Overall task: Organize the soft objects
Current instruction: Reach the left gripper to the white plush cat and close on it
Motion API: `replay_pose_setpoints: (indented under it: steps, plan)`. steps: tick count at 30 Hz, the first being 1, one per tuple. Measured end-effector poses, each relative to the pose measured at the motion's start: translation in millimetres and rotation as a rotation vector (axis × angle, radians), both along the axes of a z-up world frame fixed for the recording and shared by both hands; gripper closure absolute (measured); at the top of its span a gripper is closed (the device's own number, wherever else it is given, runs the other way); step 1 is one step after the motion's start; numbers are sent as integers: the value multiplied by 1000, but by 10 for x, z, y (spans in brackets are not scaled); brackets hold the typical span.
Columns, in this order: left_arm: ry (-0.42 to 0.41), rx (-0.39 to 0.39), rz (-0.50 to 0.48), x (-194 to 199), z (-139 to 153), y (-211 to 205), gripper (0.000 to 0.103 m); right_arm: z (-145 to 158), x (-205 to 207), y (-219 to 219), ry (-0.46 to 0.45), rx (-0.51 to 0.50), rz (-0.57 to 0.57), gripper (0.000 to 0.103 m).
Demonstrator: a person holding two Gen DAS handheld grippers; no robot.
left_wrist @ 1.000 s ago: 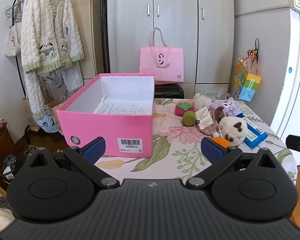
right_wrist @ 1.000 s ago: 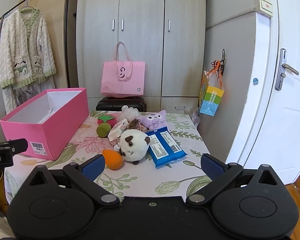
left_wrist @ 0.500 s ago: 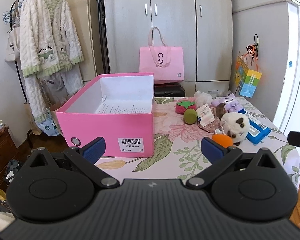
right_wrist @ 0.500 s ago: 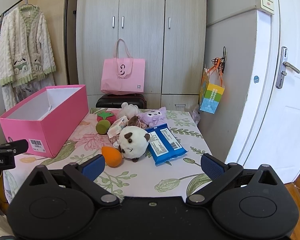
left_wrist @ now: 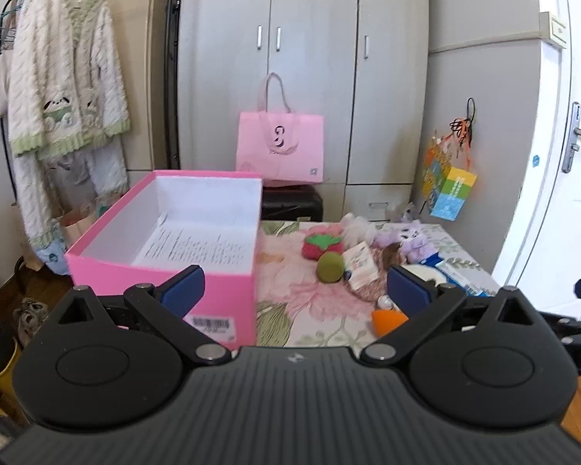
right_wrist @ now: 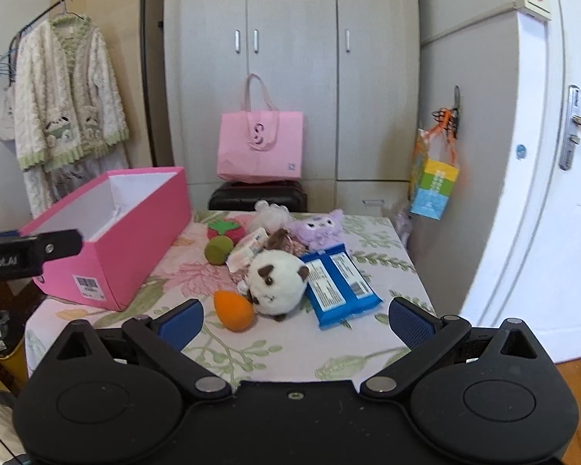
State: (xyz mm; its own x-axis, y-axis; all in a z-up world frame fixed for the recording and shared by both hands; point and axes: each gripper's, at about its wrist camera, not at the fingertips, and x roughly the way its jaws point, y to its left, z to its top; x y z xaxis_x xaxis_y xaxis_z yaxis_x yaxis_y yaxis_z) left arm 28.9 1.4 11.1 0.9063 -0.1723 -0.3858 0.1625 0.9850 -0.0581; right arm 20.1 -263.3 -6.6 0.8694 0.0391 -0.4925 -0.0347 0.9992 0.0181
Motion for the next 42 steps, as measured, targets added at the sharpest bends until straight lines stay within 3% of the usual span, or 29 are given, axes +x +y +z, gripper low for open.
replay_pose_setpoints:
  steps: [4,7,12,16,23,28,34,42]
  plan:
    - [24,-79,-36,182,-15,-29,2,-130,130,-58,-34,14,21,0]
    - [42,-83,-120,313,-79,-126,2,-247,249,-113,-69,43,65,0]
    - [94,-107,-254,588,-257,-367,2,-553,559,-297,-93,190,141,0]
    - [133,-113,-309,838,-402,-588,3,-764,817,-293,-89,138,143,0]
    - [207,-87,-350,1209,-705,-940,13,-968,1212,-346,-14,198,193,9]
    - [278,-148,-375,1445,-888,-994,17,-1065,1367,-304,15,227,244,11]
    - [288,-139,-421,1527,-973,-1114,30,-1141,1489,-285,34,268,297,15]
    - [324,-103,-387,1613,-1068,-1250,31,-1204,1527,-284,22,236,290,35]
